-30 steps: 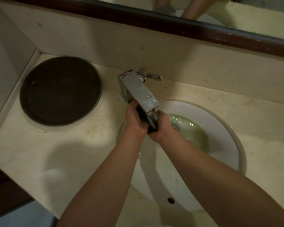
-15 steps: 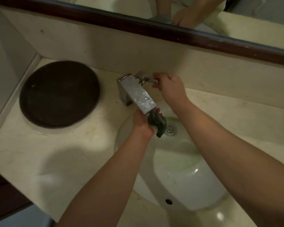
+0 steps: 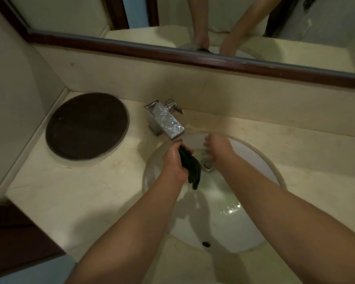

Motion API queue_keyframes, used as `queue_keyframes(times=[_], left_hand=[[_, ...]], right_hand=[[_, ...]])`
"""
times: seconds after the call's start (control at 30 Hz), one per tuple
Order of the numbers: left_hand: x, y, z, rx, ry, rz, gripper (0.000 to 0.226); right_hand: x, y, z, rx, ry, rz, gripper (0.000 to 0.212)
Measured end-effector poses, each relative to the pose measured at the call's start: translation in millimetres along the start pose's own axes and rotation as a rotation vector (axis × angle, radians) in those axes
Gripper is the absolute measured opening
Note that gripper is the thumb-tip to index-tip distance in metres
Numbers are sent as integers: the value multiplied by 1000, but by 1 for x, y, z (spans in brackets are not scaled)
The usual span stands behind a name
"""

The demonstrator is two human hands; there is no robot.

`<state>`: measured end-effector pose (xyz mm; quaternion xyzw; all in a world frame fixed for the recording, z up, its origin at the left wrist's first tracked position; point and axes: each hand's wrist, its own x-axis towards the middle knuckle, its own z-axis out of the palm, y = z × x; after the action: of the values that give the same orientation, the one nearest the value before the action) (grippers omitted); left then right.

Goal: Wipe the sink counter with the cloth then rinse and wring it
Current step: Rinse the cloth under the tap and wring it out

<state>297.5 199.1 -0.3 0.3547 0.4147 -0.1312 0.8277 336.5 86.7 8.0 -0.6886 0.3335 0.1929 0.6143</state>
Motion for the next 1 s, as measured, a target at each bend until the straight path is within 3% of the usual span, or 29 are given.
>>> queue_keyframes(times=[0.07, 0.13, 0.23, 0.37, 0.5, 0.57, 0.67, 0.7, 0.8, 0.87, 0.93, 1.0], left_hand=[[-9, -7, -1, 13, -1, 19, 20], [-22, -13, 2, 4, -13, 40, 27], [-42, -26, 9, -20, -79, 92, 32], [-71, -44, 15, -64, -191, 27, 33], [-94, -51, 11, 180, -293, 48, 21], [-103, -48, 12, 398, -299, 205, 17], [-107, -41, 10, 783, -195, 618, 14], [-107, -38, 9, 828, -183, 646, 14], [-108, -33, 5, 747, -292, 287, 13], [-104, -34, 0, 720, -420, 37, 25], [-93, -40, -4, 709, -524, -57, 40], [-84, -46, -4, 658, -523, -65, 39]], right_hand=[[-9, 37, -19, 81, -28, 291, 25], [-23, 66, -33, 130, -131, 518, 52], [-34, 89, -39, 413, -387, 683, 83], [-45, 85, -49, 679, -692, 593, 71], [-58, 73, -74, 533, -825, 389, 65], [-63, 70, -83, 438, -889, 309, 65], [-70, 66, -92, 343, -1007, 286, 65], [-73, 63, -95, 334, -1041, 294, 65], [-77, 54, -101, 212, -1141, 288, 79], [-77, 49, -104, 75, -1160, 292, 82], [-76, 47, -106, -54, -1167, 298, 75], [-78, 45, -105, -145, -1142, 300, 59]])
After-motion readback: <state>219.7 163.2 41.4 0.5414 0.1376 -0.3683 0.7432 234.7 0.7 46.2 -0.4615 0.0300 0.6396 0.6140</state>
